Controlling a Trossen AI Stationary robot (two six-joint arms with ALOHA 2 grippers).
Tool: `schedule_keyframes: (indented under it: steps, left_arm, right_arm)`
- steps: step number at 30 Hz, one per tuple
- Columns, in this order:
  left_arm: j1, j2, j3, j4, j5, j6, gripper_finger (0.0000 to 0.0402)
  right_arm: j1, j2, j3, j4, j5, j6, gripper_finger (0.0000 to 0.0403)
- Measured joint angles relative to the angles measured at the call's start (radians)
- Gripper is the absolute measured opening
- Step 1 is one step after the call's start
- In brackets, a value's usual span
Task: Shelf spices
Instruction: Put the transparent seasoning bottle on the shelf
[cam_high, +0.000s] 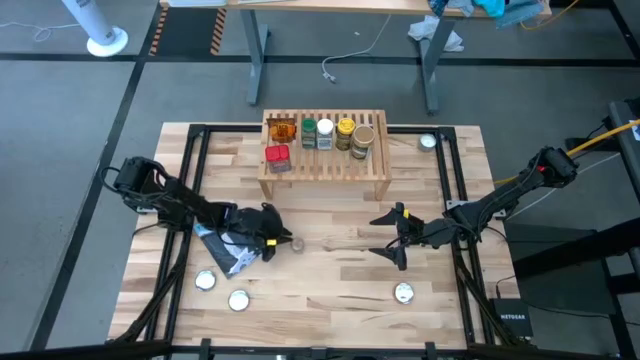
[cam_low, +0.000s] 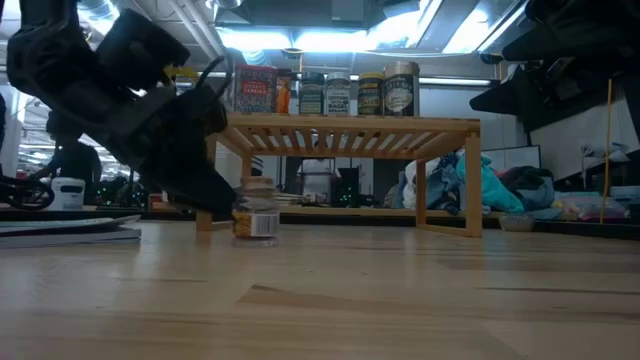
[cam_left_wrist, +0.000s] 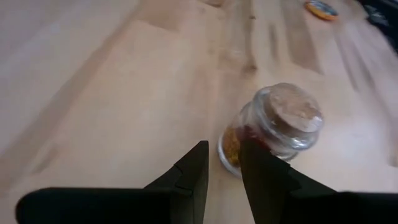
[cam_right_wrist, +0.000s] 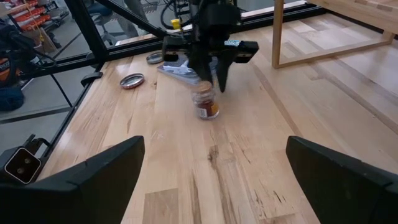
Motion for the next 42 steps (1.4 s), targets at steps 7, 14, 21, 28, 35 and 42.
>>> schedule_keyframes:
  steps: [7, 14, 21, 28, 35, 42]
  left_arm:
    - [-0.067, 0.0, 0.035, 0.0, 0.001, -0.026, 0.0084]
    - [-0.114, 0.0, 0.068, -0.002, 0.0, -0.029, 0.0084]
    - [-0.111, 0.0, 0.071, -0.026, -0.018, -0.001, 0.0084]
    - [-0.128, -0.022, 0.071, -0.027, 0.037, -0.1, 0.0084]
    - [-0.172, -0.177, 0.07, -0.193, 0.004, -0.221, 0.0084]
    - [-0.18, -0.256, 0.071, -0.166, -0.008, -0.174, 0.0084]
  right_arm:
    - [0.0, 0.0, 0.0, 0.0, 0.0, 0.0, 0.0397]
    - [0.0, 0.0, 0.0, 0.0, 0.0, 0.0, 0.0397]
    - [0.0, 0.0, 0.0, 0.0, 0.0, 0.0, 0.0397]
    - [0.0, 0.0, 0.0, 0.0, 0.0, 0.0, 0.0397]
    - [0.0, 0.0, 0.0, 0.0, 0.0, 0.0, 0.0397]
    - [0.0, 0.0, 0.0, 0.0, 0.0, 0.0, 0.0397]
